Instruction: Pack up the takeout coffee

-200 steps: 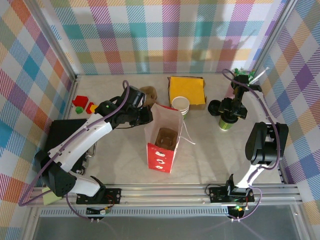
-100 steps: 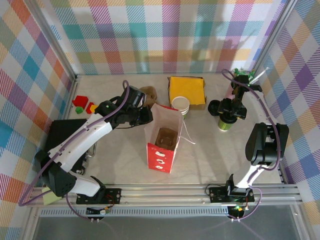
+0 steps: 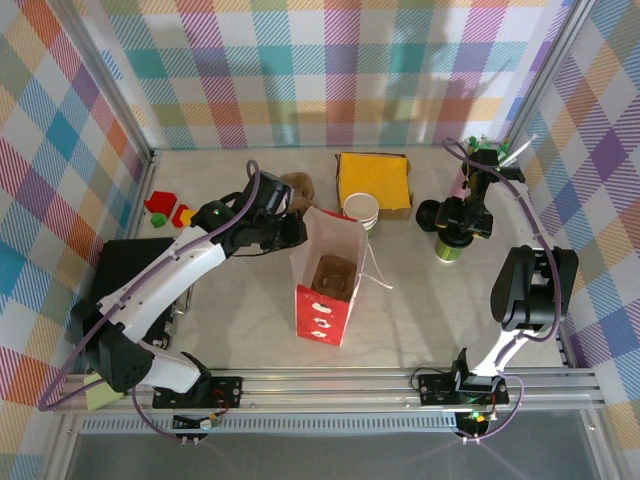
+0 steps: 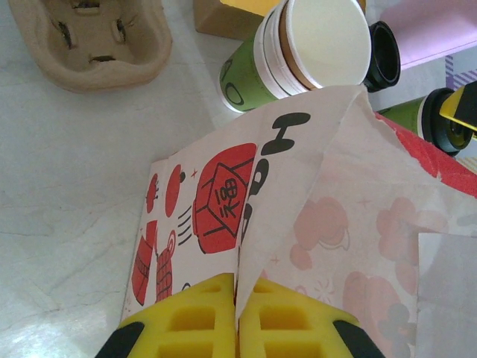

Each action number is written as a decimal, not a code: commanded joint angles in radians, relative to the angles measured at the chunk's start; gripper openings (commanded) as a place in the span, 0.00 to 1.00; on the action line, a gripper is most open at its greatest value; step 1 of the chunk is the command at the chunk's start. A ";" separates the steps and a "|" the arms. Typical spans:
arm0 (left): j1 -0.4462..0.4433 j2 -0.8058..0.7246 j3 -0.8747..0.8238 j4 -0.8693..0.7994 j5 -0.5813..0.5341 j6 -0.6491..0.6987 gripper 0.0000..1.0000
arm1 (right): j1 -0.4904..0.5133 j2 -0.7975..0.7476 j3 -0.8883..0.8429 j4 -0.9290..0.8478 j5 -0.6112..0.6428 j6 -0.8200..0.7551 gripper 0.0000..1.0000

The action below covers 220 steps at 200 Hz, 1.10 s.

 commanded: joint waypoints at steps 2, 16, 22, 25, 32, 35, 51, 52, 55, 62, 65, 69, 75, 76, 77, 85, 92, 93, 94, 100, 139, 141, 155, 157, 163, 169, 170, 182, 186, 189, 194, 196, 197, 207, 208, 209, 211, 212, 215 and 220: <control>0.008 0.017 -0.021 -0.002 0.023 0.007 0.03 | -0.008 -0.001 0.016 -0.034 -0.006 -0.018 0.77; 0.008 0.018 -0.021 -0.001 0.025 0.007 0.04 | -0.008 0.000 0.007 -0.032 -0.009 -0.019 0.77; 0.008 0.020 -0.022 -0.001 0.024 0.007 0.03 | -0.007 0.001 0.005 -0.032 -0.011 -0.018 0.77; 0.008 0.020 -0.022 -0.001 0.024 0.007 0.03 | -0.007 0.003 0.004 -0.032 -0.011 -0.018 0.77; 0.008 0.020 -0.021 0.001 0.023 0.007 0.04 | -0.007 0.007 0.001 -0.032 -0.011 -0.016 0.77; 0.008 0.020 -0.022 0.001 0.024 0.007 0.03 | -0.008 0.008 -0.001 -0.032 -0.013 -0.017 0.78; 0.008 0.023 -0.022 0.000 0.023 0.007 0.04 | -0.007 0.014 -0.004 -0.036 -0.013 -0.015 0.78; 0.008 0.024 -0.022 -0.001 0.023 0.007 0.04 | -0.007 0.015 -0.004 -0.037 -0.013 -0.015 0.78; 0.008 0.024 -0.021 0.000 0.024 0.006 0.04 | -0.007 0.015 -0.006 -0.036 -0.014 -0.016 0.78; 0.008 0.026 -0.021 0.001 0.024 0.007 0.04 | -0.007 0.016 -0.009 -0.038 -0.014 -0.016 0.79; 0.008 0.026 -0.021 0.001 0.025 0.006 0.04 | -0.007 0.017 -0.009 -0.038 -0.015 -0.018 0.79; 0.008 0.027 -0.022 0.000 0.025 0.007 0.03 | -0.007 0.018 -0.011 -0.039 -0.015 -0.019 0.79; 0.008 0.029 -0.021 0.001 0.025 0.006 0.03 | -0.008 0.019 -0.012 -0.039 -0.014 -0.020 0.79; 0.008 0.029 -0.022 0.001 0.024 0.006 0.03 | -0.008 0.019 -0.013 -0.039 -0.014 -0.020 0.79; 0.008 0.029 -0.022 0.001 0.025 0.006 0.04 | -0.007 0.019 -0.013 -0.039 -0.015 -0.020 0.79; 0.008 0.029 -0.021 0.001 0.025 0.006 0.03 | -0.007 0.021 -0.017 -0.040 -0.016 -0.024 0.79; 0.008 0.031 -0.022 0.001 0.026 0.005 0.03 | -0.007 0.024 -0.018 -0.041 -0.016 -0.025 0.79; 0.008 0.031 -0.022 0.001 0.026 0.005 0.03 | -0.007 0.024 -0.017 -0.041 -0.016 -0.025 0.79; 0.008 0.032 -0.022 0.001 0.025 0.006 0.03 | -0.007 0.024 -0.018 -0.042 -0.015 -0.025 0.79; 0.008 0.032 -0.021 0.001 0.026 0.006 0.03 | -0.007 0.027 -0.020 -0.041 -0.017 -0.027 0.79; 0.008 0.037 -0.026 0.004 0.027 0.006 0.03 | -0.007 0.048 -0.027 -0.037 -0.027 -0.033 0.79; 0.008 0.037 -0.027 0.004 0.027 0.005 0.03 | -0.008 0.049 -0.027 -0.037 -0.026 -0.033 0.79; 0.008 0.037 -0.030 0.005 0.029 0.005 0.03 | -0.008 0.060 -0.024 -0.036 -0.024 -0.033 0.79; 0.008 0.037 -0.030 0.005 0.029 0.005 0.03 | -0.009 0.062 -0.023 -0.038 -0.024 -0.033 0.79; 0.008 0.038 -0.031 0.004 0.028 0.005 0.03 | -0.007 0.067 -0.023 -0.039 -0.024 -0.031 0.79; 0.008 0.037 -0.032 0.005 0.029 0.005 0.03 | -0.008 0.071 -0.022 -0.039 -0.024 -0.030 0.79; 0.008 0.037 -0.033 0.005 0.029 0.005 0.03 | -0.008 0.071 -0.022 -0.039 -0.024 -0.030 0.79; 0.008 0.039 -0.033 0.006 0.029 0.005 0.03 | -0.007 0.077 -0.022 -0.040 -0.025 -0.027 0.79; 0.008 0.038 -0.033 0.006 0.028 0.005 0.03 | -0.006 0.078 -0.021 -0.041 -0.025 -0.026 0.79; 0.008 0.038 -0.033 0.007 0.028 0.005 0.03 | -0.006 0.079 -0.021 -0.041 -0.025 -0.025 0.79; 0.008 0.038 -0.033 0.005 0.029 0.005 0.03 | -0.007 0.080 -0.022 -0.041 -0.025 -0.025 0.79; 0.008 0.038 -0.033 0.005 0.029 0.005 0.03 | -0.007 0.081 -0.022 -0.040 -0.025 -0.024 0.79; 0.008 0.038 -0.033 0.006 0.029 0.006 0.03 | -0.007 0.081 -0.021 -0.040 -0.025 -0.024 0.79; 0.008 0.038 -0.035 0.005 0.030 0.005 0.03 | -0.006 0.084 -0.022 -0.040 -0.027 -0.023 0.79; 0.008 0.038 -0.035 0.005 0.030 0.005 0.03 | -0.006 0.083 -0.021 -0.040 -0.026 -0.023 0.79; 0.008 0.038 -0.035 0.006 0.030 0.005 0.03 | -0.006 0.084 -0.022 -0.041 -0.027 -0.023 0.79; 0.008 0.039 -0.035 0.005 0.030 0.006 0.03 | -0.006 0.084 -0.023 -0.040 -0.026 -0.021 0.79; 0.008 0.039 -0.035 0.006 0.030 0.006 0.03 | -0.006 0.084 -0.023 -0.040 -0.026 -0.021 0.78; 0.008 0.038 -0.035 0.007 0.030 0.005 0.03 | -0.006 0.084 -0.023 -0.040 -0.024 -0.022 0.78; 0.008 0.038 -0.035 0.007 0.030 0.005 0.03 | -0.007 0.086 -0.024 -0.040 -0.022 -0.020 0.78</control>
